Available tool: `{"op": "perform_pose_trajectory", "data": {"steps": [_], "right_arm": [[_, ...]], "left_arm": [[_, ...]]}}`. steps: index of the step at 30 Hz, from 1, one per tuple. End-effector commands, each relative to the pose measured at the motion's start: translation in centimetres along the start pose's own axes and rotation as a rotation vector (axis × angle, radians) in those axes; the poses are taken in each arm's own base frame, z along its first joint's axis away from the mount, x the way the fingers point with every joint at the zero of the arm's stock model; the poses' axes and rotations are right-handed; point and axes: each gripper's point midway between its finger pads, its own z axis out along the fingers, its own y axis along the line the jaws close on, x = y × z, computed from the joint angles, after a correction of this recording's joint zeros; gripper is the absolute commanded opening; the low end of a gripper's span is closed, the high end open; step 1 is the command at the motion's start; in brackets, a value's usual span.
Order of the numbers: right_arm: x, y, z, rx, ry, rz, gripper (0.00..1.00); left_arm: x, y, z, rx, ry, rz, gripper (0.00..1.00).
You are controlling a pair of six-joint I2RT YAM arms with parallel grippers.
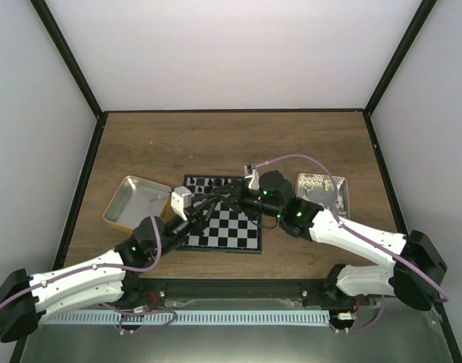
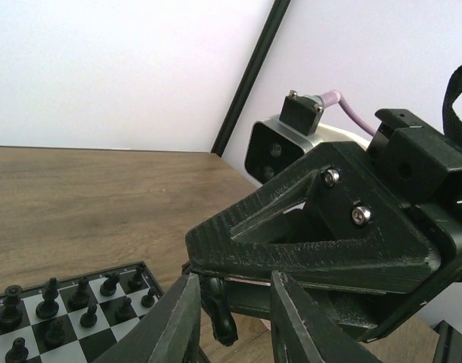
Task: Set up the chess pieces on the board
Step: Pick up the chess piece from the chessboard.
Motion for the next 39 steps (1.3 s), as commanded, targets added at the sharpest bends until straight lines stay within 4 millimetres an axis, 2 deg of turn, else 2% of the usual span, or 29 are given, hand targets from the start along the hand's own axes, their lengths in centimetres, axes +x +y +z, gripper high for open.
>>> {"op": "perform_pose_trajectory", "data": {"steps": [1, 8, 13, 17, 25, 30, 35, 39], "right_arm": [[-0.2, 1.4, -0.8, -0.077, 0.015, 0.033, 0.17], [-0.4, 1.9, -1.4, -0.113, 0.007, 0.045, 0.16], [-0.3, 1.7, -1.4, -0.116, 0.017, 0.053, 0.16], [-0.3, 1.5, -1.2, -0.113, 0.018, 0.060, 0.16], [-0.2, 1.4, -0.8, -0.114, 0.031, 0.067, 0.16], [-0.2, 1.3, -0.7, -0.110, 0.034, 0.065, 0.16], [-0.2, 0.9, -0.5, -0.095, 0.034, 0.068, 0.16], [-0.1, 0.8, -0.5, -0.091, 0.033, 0.063, 0.16]], "left_arm": [[-1.0, -0.6, 0.4, 0.015, -0.023, 0.003, 0.27], [-0.6, -0.5, 0.7, 0.008, -0.012, 0.009, 0.35], [-1.0, -0.5, 0.5, 0.006, -0.027, 0.010, 0.26], [-1.7, -1.1, 0.2, 0.039, -0.048, 0.011, 0.26], [-1.5, -1.3, 0.2, 0.050, -0.048, 0.024, 0.26], [-1.8, -1.4, 0.2, 0.055, -0.057, 0.025, 0.20], [-2.0, -1.4, 0.2, 0.053, -0.063, 0.028, 0.19], [-1.8, -1.4, 0.2, 0.057, -0.058, 0.030, 0.07]]}}
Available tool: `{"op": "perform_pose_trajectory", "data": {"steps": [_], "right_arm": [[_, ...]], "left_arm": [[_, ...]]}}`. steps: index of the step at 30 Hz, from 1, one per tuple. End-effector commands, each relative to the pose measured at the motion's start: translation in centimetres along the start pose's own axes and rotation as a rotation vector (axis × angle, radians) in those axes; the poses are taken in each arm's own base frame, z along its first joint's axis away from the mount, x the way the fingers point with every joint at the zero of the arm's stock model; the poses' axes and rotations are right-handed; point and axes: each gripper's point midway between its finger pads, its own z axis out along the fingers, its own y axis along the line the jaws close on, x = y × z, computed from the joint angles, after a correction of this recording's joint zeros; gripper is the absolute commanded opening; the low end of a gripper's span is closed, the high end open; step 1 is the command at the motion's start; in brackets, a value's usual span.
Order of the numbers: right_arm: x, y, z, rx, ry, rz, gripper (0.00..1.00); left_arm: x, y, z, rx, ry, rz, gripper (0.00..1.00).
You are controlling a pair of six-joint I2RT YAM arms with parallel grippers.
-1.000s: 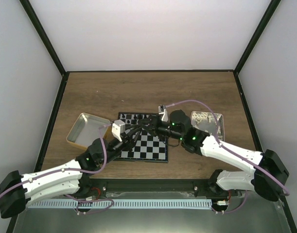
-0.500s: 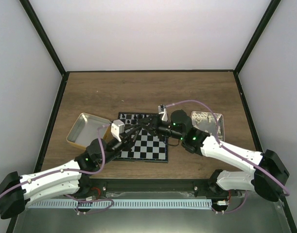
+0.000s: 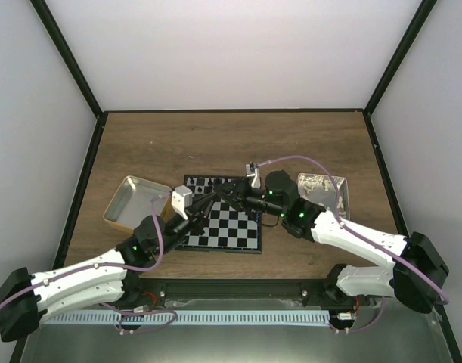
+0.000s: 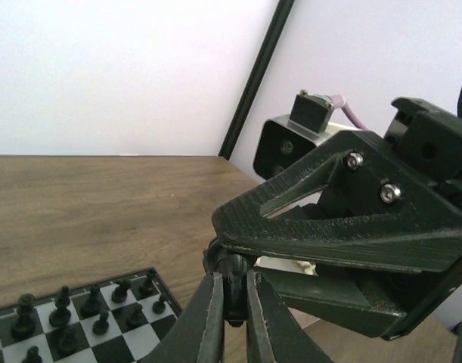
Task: Set up the chess pieces on the board
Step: Pick up the chess piece from the chessboard.
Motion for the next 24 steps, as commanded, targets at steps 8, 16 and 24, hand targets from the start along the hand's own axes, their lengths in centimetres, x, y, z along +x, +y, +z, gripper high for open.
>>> {"op": "perform_pose_trajectory", "data": {"steps": [8, 16, 24], "right_arm": [[-1.1, -2.1, -0.2, 0.094, -0.063, -0.053, 0.42], [-4.3, -5.0, -4.0, 0.263, -0.183, -0.244, 0.68], [-4.9, -10.8, -8.2, 0.494, -0.247, -0.308, 0.69]], "left_arm": [[-1.9, -0.7, 0.0, 0.001, -0.012, -0.014, 0.04], [4.0, 1.6, -1.0, -0.168, 0.406, -0.023, 0.04], [6.5, 6.3, -2.9, -0.442, 0.797, -0.062, 0.04]]}}
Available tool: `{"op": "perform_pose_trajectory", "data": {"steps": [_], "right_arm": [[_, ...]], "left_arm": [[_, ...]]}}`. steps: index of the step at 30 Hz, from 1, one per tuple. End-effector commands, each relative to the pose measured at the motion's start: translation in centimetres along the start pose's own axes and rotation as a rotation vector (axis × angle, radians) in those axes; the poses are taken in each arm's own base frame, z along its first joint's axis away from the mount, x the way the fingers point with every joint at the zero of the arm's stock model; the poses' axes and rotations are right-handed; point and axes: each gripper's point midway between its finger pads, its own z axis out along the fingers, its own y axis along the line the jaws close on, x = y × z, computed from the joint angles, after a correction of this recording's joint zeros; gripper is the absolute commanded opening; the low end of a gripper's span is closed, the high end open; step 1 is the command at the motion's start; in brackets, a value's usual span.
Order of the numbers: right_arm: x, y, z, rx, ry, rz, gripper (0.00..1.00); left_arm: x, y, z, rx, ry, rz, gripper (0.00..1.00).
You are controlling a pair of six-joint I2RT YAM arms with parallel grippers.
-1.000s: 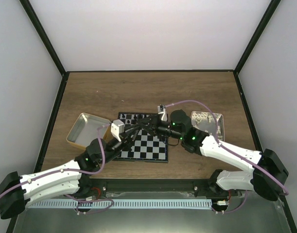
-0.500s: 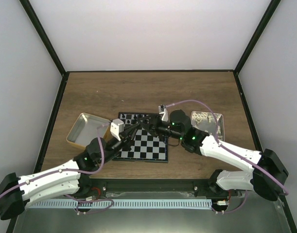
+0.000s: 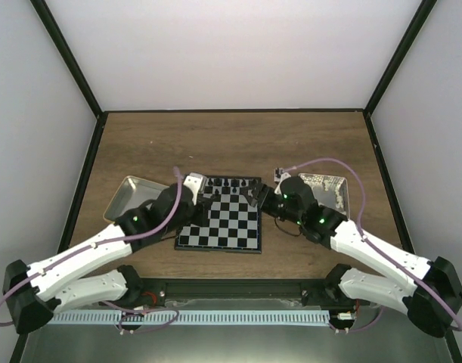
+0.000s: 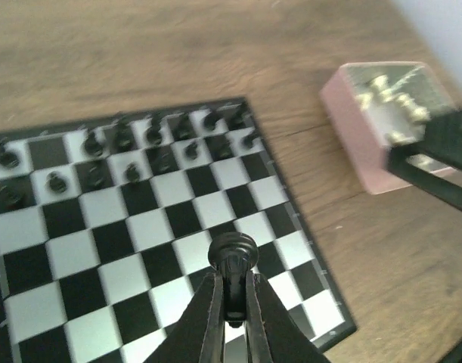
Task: Set up the chess pieces on the board
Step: Pick up the chess piece from the chessboard, then place the chess piece on the chessboard.
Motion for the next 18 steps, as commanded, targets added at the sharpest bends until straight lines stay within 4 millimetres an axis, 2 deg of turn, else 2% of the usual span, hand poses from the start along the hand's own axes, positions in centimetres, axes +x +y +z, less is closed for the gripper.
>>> {"op": "perform_pose_trajectory", "data": {"steps": [1, 4, 6, 9, 13, 18], "right_arm": [[0.4, -4.7, -1.2, 0.175, -0.030, -0.077, 0.69], [0.1, -5.3, -1.8, 0.190, -0.055, -0.095, 0.69], [0.0, -5.4, -2.1, 0.191, -0.067, -0.111, 0.70], [-0.2, -5.6, -2.7, 0.191, -0.087, -0.129, 0.70], [-0.6, -6.0, -3.8, 0.198, -0.125, -0.136, 0.70], [-1.2, -6.4, -5.2, 0.200, -0.185, -0.142, 0.70]], "left_arm": [[3.1, 3.6, 0.2, -0.122, 0.300, -0.054, 0.04], [1.2, 4.3, 1.3, -0.095, 0.355, -0.068, 0.04], [0.2, 5.8, 2.2, -0.153, 0.402, -0.061, 0.04], [0.3, 9.5, 4.4, -0.268, 0.541, -0.090, 0.04], [-0.8, 11.0, 7.0, -0.287, 0.594, -0.143, 0.04], [-1.6, 13.8, 9.1, -0.393, 0.692, -0.153, 0.04]]}}
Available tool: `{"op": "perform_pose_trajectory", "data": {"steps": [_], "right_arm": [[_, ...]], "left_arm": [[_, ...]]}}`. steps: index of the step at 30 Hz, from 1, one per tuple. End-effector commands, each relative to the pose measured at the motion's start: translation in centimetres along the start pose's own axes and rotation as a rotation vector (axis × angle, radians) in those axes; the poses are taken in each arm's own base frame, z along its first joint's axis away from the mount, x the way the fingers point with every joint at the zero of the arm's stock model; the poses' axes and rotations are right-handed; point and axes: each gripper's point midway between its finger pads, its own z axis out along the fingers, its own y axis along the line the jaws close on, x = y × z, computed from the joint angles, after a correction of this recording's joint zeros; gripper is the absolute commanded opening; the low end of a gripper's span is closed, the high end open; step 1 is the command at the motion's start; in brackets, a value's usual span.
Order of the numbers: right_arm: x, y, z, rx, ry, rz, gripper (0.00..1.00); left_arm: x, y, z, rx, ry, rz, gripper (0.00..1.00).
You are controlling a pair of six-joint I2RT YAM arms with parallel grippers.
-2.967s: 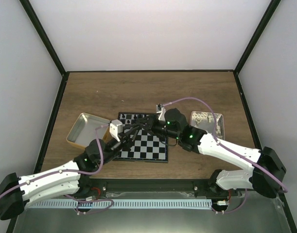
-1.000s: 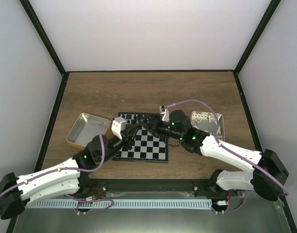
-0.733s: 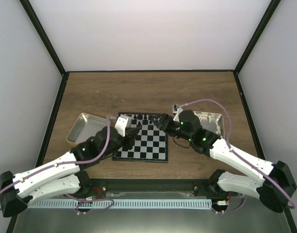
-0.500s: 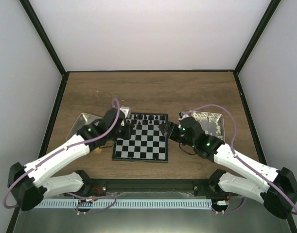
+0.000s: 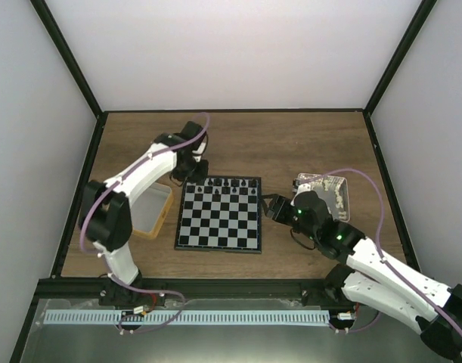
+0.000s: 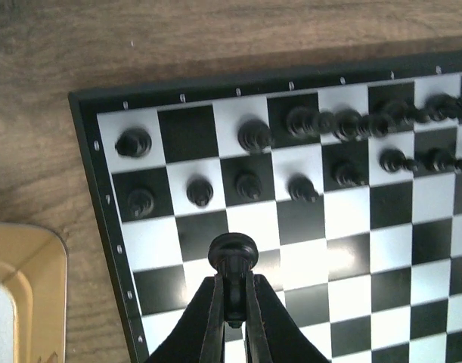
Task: Set up the chess pieces on the board
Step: Place the chess piece on the chessboard.
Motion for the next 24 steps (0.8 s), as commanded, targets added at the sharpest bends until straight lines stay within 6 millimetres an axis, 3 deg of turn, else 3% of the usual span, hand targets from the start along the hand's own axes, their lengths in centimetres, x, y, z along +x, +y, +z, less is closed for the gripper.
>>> {"op": "perform_pose_trajectory", "data": {"steps": [1, 4, 7, 24], "right_arm": [[-1.1, -1.4, -1.1, 0.042, -0.084, -0.016, 0.70], [-1.2, -2.0, -1.5, 0.048, -0.103, -0.014, 0.70], [-1.2, -2.2, -1.7, 0.049, -0.110, -0.023, 0.71], [-1.9, -1.5, -1.8, 0.021, -0.144, -0.044, 0.71]], "left_arm": [[-0.7, 1.5, 0.2, -0.091, 0.110, 0.016, 0.04], [-2.7, 1.7, 0.5, -0.114, 0.107, 0.020, 0.05], [-3.4, 2.0, 1.6, -0.135, 0.152, 0.027, 0.06], [-4.4, 2.5, 6.9, -0.140, 0.226, 0.017, 0.08]]}}
